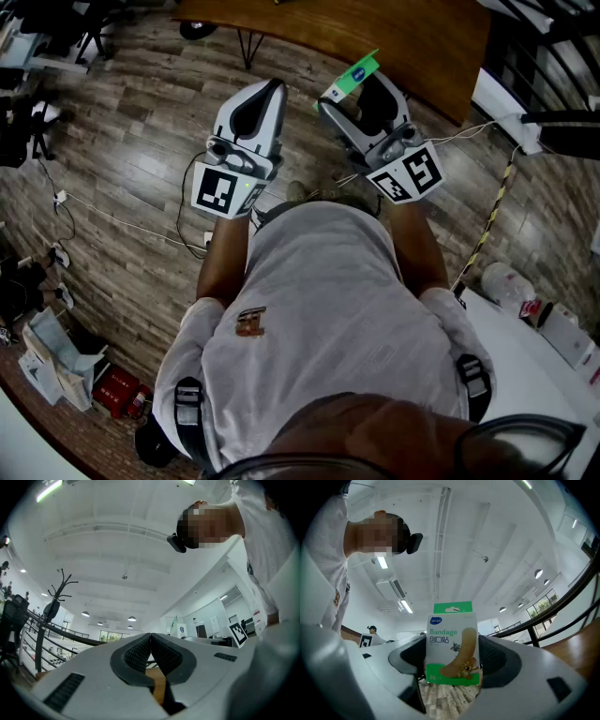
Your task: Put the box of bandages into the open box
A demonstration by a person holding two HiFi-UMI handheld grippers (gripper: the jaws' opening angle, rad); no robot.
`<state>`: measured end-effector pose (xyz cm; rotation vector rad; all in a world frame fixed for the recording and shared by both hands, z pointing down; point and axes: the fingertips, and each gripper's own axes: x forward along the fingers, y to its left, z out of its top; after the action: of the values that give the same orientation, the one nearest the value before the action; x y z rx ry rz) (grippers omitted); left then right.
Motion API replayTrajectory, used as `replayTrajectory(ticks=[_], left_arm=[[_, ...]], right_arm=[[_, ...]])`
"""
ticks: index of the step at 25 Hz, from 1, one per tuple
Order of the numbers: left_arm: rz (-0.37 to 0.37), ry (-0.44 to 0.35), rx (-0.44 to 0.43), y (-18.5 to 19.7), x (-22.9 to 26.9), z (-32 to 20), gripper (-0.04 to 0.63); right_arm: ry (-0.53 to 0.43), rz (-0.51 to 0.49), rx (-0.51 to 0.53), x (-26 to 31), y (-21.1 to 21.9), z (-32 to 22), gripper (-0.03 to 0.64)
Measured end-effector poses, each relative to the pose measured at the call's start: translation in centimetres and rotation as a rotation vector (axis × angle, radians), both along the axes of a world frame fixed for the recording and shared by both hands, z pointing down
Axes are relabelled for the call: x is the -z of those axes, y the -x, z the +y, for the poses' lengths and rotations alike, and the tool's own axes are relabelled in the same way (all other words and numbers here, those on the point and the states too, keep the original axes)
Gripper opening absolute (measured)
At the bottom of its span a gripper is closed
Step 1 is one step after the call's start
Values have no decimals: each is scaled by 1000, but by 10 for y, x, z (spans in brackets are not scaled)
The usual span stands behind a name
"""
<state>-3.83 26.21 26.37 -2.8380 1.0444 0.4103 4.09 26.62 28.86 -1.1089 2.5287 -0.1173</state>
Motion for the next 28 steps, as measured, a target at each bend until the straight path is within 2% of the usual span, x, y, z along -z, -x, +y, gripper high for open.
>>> replayTrajectory(ticks=[16,28], left_arm=[[-18,5,29,-20,-4,-12,20],[-38,9,78,-64,-12,-24,20]], right_arm=[[12,-20,47,-2,-21,-16,331],[12,-36,95,-9,-66,-32,331]])
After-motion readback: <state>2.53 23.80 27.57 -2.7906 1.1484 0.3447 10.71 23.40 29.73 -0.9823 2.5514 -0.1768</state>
